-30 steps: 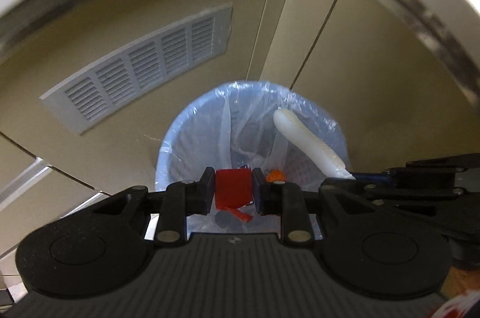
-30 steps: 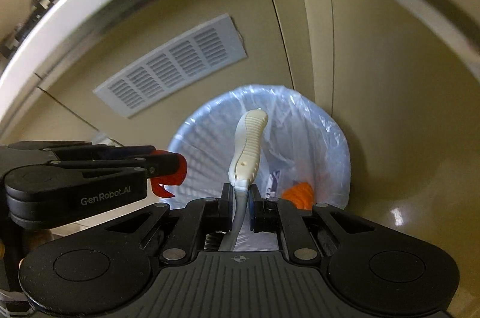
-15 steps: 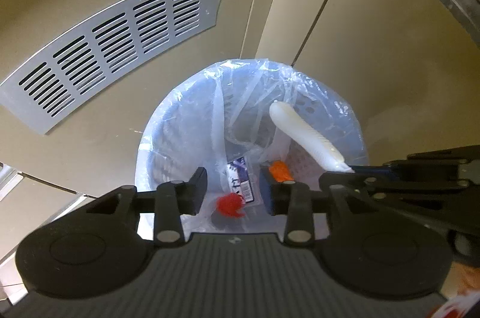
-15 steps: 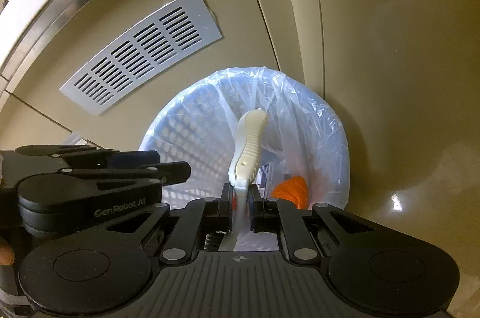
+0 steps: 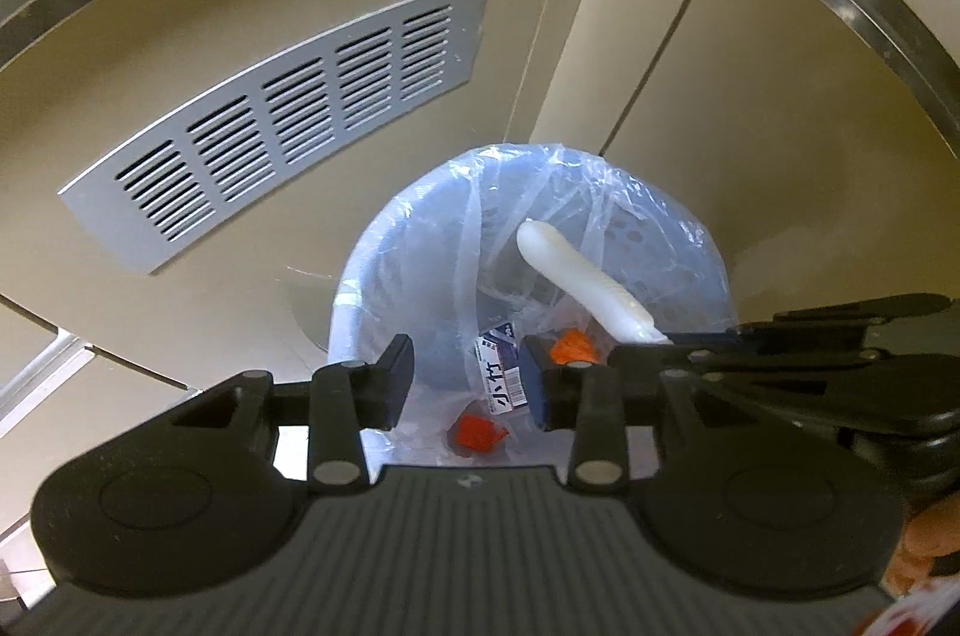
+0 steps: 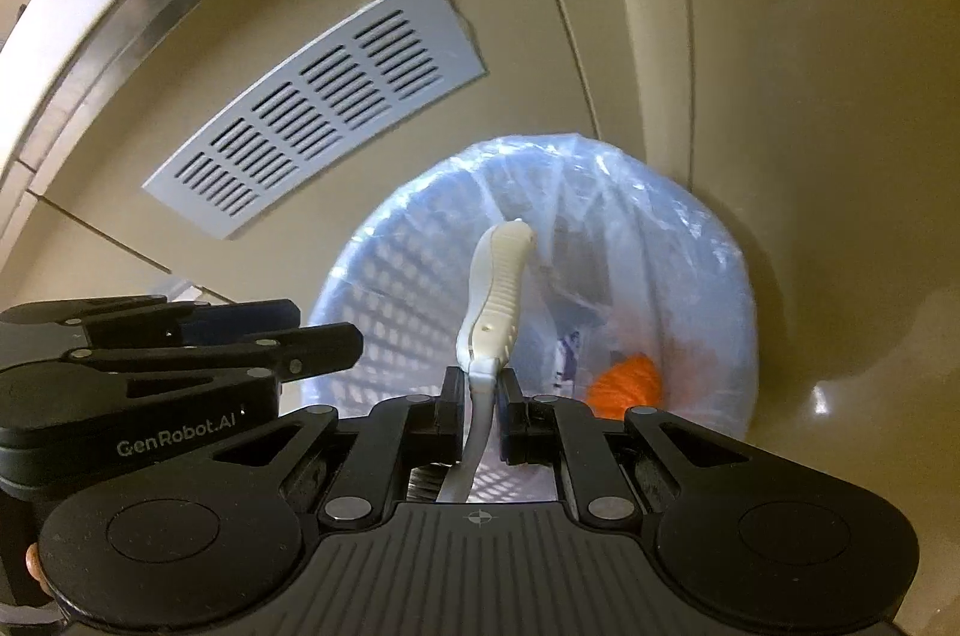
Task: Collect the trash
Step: 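Open the left gripper to drop the red cup while the right drops the brush, then raise both tools back up toward the counter litter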
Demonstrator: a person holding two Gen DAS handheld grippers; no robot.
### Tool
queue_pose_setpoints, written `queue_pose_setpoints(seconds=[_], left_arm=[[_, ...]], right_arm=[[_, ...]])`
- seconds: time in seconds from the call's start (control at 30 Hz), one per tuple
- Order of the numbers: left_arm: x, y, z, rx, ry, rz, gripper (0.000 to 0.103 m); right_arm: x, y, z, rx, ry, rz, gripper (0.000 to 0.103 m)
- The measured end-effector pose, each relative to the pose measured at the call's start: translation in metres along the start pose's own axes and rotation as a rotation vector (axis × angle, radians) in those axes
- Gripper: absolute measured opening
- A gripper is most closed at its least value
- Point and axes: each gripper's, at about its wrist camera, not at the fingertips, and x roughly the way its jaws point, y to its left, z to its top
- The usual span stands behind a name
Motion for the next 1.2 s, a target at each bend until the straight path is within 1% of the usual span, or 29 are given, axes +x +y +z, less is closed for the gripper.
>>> queue_pose_setpoints(seconds=[0.1, 0.13, 0.17, 0.2, 0.23, 0.33, 0.5, 0.83, 1.03, 1.2], left_arm=[[-0.003, 0.003, -0.001, -0.007, -0.003, 0.002, 0.034], [-0.004, 0.004, -0.002, -0.009, -0.003, 0.004, 0.034], [-0.005, 0.005, -0.002, -0.012, -0.003, 0.005, 0.034], [-0.007, 0.007, -0.003, -0.018, -0.006, 0.01, 0.033], [-0.008, 0.009, -0.003, -0.022, -0.006, 0.009, 0.033], [-0.014, 0.012, -0.005, -0.029, -0.012, 0.013, 0.034], [-0.022, 0.015, -0.005, -0.03, -0.019, 0.009, 0.034], [-0.05, 0.003, -0.007, -0.021, -0.032, 0.005, 0.034], [-0.074, -0.01, -0.009, -0.015, -0.042, 0.012, 0.034], [-0.098, -0.023, -0.013, -0.014, -0.068, 0.025, 0.036]], right_arm=[[0.005, 0.001, 0.003, 0.015, 0.017, 0.021, 0.012], [0.006, 0.001, 0.003, 0.018, 0.019, 0.029, 0.021], [0.006, 0.001, 0.002, 0.013, 0.011, 0.033, 0.036], [0.005, 0.001, 0.001, 0.002, -0.004, 0.014, 0.041], [0.004, 0.001, 0.0, -0.008, -0.014, 0.004, 0.048], [0.0, -0.002, -0.003, -0.004, -0.016, 0.005, 0.049], [-0.01, -0.003, -0.007, -0.02, -0.007, -0.042, 0.049], [-0.045, -0.002, -0.01, -0.02, -0.025, -0.08, 0.055], [-0.076, 0.005, -0.012, -0.018, -0.047, -0.061, 0.059], [-0.104, 0.013, -0.016, -0.03, -0.069, -0.053, 0.061]])
